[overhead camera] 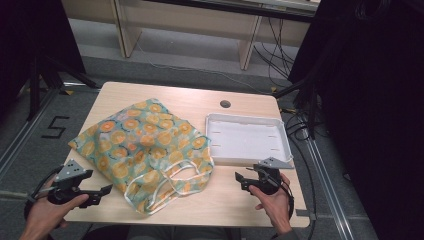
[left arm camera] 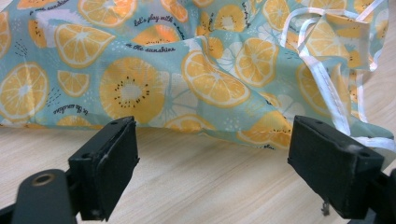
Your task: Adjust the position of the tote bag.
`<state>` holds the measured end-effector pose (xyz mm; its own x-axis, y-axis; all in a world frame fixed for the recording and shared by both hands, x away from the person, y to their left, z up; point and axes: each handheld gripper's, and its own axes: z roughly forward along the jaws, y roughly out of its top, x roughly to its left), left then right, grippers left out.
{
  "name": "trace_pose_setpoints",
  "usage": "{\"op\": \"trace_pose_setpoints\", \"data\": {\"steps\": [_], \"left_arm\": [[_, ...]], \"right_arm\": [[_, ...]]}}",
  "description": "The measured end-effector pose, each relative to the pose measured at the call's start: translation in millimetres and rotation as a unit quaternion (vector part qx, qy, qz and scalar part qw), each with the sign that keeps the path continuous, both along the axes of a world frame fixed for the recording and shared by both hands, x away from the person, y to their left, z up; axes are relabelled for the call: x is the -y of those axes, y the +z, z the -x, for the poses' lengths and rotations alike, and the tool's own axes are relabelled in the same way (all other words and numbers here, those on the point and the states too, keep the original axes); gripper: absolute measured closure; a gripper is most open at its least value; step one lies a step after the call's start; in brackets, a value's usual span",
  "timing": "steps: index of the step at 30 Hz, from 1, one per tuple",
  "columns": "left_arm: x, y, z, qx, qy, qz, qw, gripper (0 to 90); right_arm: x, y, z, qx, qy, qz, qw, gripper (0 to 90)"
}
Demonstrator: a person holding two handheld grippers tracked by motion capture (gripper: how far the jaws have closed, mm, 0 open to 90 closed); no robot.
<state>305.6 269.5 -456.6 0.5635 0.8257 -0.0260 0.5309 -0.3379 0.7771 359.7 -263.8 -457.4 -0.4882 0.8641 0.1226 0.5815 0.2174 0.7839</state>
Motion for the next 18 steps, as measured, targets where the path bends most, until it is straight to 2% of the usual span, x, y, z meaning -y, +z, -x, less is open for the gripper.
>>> {"op": "trace_pose_setpoints", "data": {"steps": [1,2,4,8,9,10,12,13,15,16,18], "left_arm": [[0.0,0.0,0.0,0.000,0.000,0.000,1.0000,15.0],[1.4,-0.9,1.0,-0.005,0.010,0.011,0.9999,15.0],[-0.8,-0.5,-0.1,-0.002,0.001,0.001,1.0000,15.0],[-1.1,0.2,0.1,-0.003,0.009,-0.001,0.9999,15.1],[-0.7,-0.2,-0.1,-0.002,0.012,0.004,0.9999,15.1],[-3.5,0.6,-0.7,-0.003,0.000,-0.010,0.9999,15.1],[-0.7,-1.1,0.4,-0.005,0.019,0.011,0.9998,15.1],[-2.7,0.0,-0.2,-0.007,0.011,-0.001,0.9999,15.1],[-3.2,-0.5,-1.4,-0.004,0.011,-0.002,0.9999,15.1],[-1.9,-1.4,-1.3,-0.003,0.019,0.007,0.9998,15.2],[-2.9,-0.5,-2.4,-0.001,0.016,0.000,0.9999,15.2]], "right_arm": [[0.0,0.0,0.0,0.000,0.000,0.000,1.0000,20.0],[-0.1,0.1,-0.5,0.002,0.000,-0.004,1.0000,20.1],[-0.3,0.1,-0.3,-0.003,-0.002,-0.008,1.0000,20.1],[0.5,0.1,-1.9,-0.003,-0.001,-0.011,0.9999,21.3],[-0.2,0.3,-2.8,-0.001,0.000,-0.005,1.0000,21.5],[-0.5,0.2,-3.7,0.001,0.004,-0.002,1.0000,21.8],[-1.9,0.0,-4.5,-0.003,0.004,-0.006,1.0000,22.0],[-2.1,0.0,-5.8,0.002,0.007,-0.003,1.0000,22.0],[-4.1,0.7,-8.7,-0.003,0.008,-0.007,0.9999,21.9],[-6.7,1.5,-14.5,0.008,0.013,-0.009,0.9998,22.0],[-10.3,2.3,-17.8,0.010,0.016,-0.016,0.9997,22.0]]}}
